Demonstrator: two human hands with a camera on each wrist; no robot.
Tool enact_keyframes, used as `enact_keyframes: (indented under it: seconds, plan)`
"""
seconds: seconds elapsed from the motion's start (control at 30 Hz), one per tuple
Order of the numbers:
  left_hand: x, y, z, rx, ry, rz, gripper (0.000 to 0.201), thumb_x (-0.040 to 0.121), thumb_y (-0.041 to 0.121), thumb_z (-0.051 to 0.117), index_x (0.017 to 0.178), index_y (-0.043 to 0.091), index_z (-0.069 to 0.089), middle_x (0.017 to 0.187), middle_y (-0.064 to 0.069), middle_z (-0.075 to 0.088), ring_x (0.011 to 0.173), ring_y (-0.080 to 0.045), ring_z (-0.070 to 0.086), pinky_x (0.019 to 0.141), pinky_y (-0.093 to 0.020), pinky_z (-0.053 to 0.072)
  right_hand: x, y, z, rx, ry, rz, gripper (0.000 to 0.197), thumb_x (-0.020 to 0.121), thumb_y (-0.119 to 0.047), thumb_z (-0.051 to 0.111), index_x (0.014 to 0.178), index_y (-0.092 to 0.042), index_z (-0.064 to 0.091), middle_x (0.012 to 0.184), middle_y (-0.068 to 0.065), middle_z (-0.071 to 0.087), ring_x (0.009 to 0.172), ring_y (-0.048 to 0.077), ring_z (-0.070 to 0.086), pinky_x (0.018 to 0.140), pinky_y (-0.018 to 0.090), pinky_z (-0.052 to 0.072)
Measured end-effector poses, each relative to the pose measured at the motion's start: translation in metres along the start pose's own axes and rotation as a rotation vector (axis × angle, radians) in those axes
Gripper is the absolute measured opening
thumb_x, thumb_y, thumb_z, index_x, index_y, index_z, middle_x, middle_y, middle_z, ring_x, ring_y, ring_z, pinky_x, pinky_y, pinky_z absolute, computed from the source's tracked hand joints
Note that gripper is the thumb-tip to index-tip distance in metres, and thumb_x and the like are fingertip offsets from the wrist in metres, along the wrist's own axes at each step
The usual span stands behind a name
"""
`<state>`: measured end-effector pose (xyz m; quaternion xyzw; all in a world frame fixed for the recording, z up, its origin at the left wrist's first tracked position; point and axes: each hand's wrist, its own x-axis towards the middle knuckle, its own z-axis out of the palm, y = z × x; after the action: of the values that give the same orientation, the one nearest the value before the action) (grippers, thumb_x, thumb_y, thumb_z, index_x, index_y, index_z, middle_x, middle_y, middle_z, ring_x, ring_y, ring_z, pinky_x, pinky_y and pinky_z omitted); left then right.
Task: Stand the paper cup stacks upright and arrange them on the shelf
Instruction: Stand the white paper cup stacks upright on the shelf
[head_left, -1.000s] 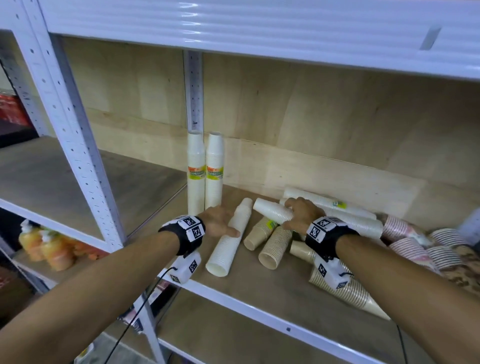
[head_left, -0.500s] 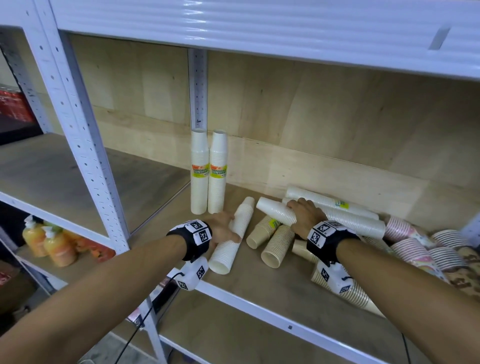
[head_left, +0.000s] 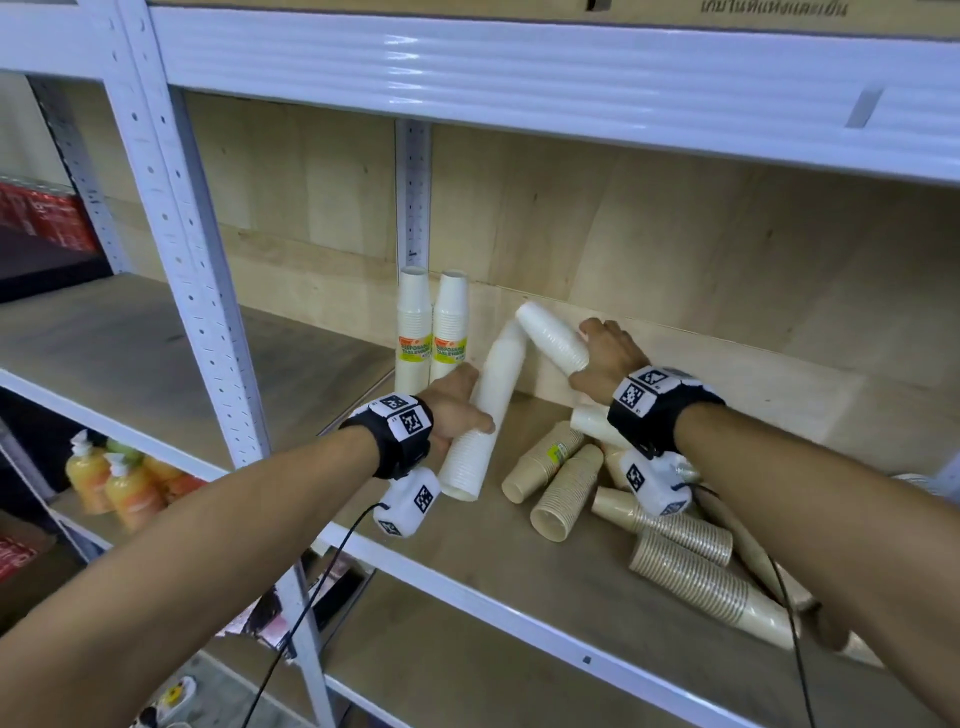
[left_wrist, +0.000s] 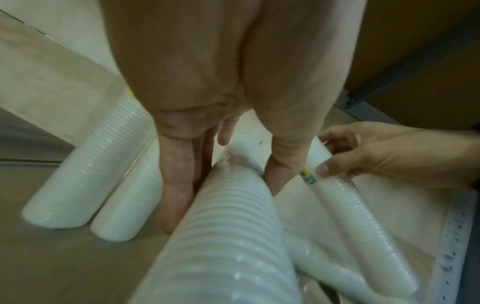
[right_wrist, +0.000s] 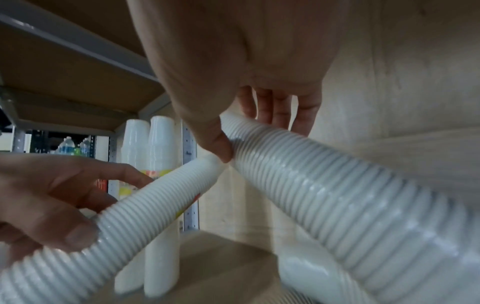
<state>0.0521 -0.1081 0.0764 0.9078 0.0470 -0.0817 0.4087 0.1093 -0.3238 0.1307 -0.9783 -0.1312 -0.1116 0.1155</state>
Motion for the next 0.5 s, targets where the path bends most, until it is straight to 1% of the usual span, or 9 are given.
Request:
enact_keyframes:
  seconds: [0.07,0.1,0.13,0.2,0.23,0.3,0.37,0.4,0.5]
  plan:
    - [-0.003,0.012,-0.011,-0.072,0.05,0.012,0.093,0.078,0.016,0.077,0.149,0.029,0.019,0.131,-0.005,0.046,0.11,-0.032,0.056,0.067,-0.046,0.06,0.008,-0.016,-0.017,0.085,0.056,0.018,0.074,0.07,-0.021,0.078,0.133,-0.007,0.041,0.123,0.015,0.048,0.112,0.033,0.052,0.083,0.037,0.048]
    - [-0.004,0.017,-0.015,-0.102,0.072,0.025,0.094,0.078,0.014,0.077,0.15,0.028,0.018,0.132,-0.006,0.046,0.111,-0.033,0.056,0.067,-0.048,0.06,0.011,-0.025,-0.024,0.13,0.088,0.015,0.073,0.069,-0.023,0.079,0.13,-0.006,0.042,0.121,0.015,0.048,0.109,0.034,0.053,0.079,0.036,0.047]
    - [-0.005,0.022,-0.019,-0.115,0.094,0.04,0.092,0.077,0.013,0.077,0.149,0.027,0.021,0.132,-0.006,0.049,0.11,-0.033,0.057,0.068,-0.05,0.06,0.013,-0.032,-0.03,0.174,0.121,0.007,0.071,0.069,-0.024,0.079,0.128,-0.006,0.043,0.118,0.015,0.048,0.105,0.033,0.054,0.077,0.035,0.048]
    - [-0.008,0.027,-0.025,-0.115,0.158,0.079,0.079,0.076,0.012,0.078,0.14,0.02,0.033,0.123,-0.006,0.055,0.107,-0.031,0.059,0.073,-0.051,0.06,0.015,-0.047,-0.036,0.264,0.166,-0.011,0.066,0.068,-0.025,0.077,0.123,-0.007,0.046,0.115,0.012,0.047,0.098,0.03,0.055,0.077,0.036,0.05]
    - [-0.008,0.027,-0.028,-0.121,0.194,0.09,0.071,0.075,0.012,0.079,0.134,0.017,0.039,0.119,-0.006,0.058,0.106,-0.029,0.06,0.077,-0.05,0.06,0.014,-0.054,-0.038,0.313,0.173,-0.014,0.064,0.067,-0.027,0.076,0.121,-0.007,0.048,0.114,0.01,0.047,0.095,0.028,0.055,0.076,0.035,0.05]
    - [-0.007,0.023,-0.032,-0.115,0.258,0.099,0.065,0.074,0.013,0.08,0.128,0.015,0.043,0.117,-0.005,0.06,0.107,-0.027,0.06,0.087,-0.046,0.056,0.013,-0.066,-0.035,0.407,0.177,-0.006,0.064,0.064,-0.034,0.076,0.116,-0.008,0.049,0.111,0.007,0.048,0.089,0.025,0.056,0.073,0.035,0.052]
    - [-0.007,0.017,-0.035,-0.113,0.287,0.097,0.066,0.074,0.012,0.08,0.128,0.016,0.043,0.118,-0.004,0.06,0.109,-0.025,0.058,0.093,-0.043,0.052,0.01,-0.076,-0.028,0.51,0.175,0.006,0.067,0.06,-0.039,0.075,0.113,-0.009,0.049,0.11,0.007,0.051,0.088,0.025,0.06,0.073,0.039,0.056]
    - [-0.007,0.013,-0.037,-0.118,0.286,0.095,0.068,0.073,0.011,0.08,0.129,0.017,0.042,0.119,-0.003,0.06,0.111,-0.024,0.058,0.094,-0.043,0.051,0.01,-0.079,-0.023,0.558,0.174,0.011,0.066,0.06,-0.038,0.076,0.113,-0.009,0.049,0.111,0.007,0.053,0.089,0.025,0.061,0.074,0.04,0.056]
    - [-0.008,0.002,-0.038,-0.126,0.259,0.083,0.078,0.07,0.008,0.08,0.135,0.021,0.039,0.121,-0.001,0.059,0.115,-0.025,0.056,0.096,-0.048,0.051,0.005,-0.087,-0.006,0.65,0.136,0.034,0.062,0.065,-0.03,0.078,0.115,-0.01,0.048,0.111,0.006,0.055,0.093,0.024,0.06,0.074,0.037,0.054]
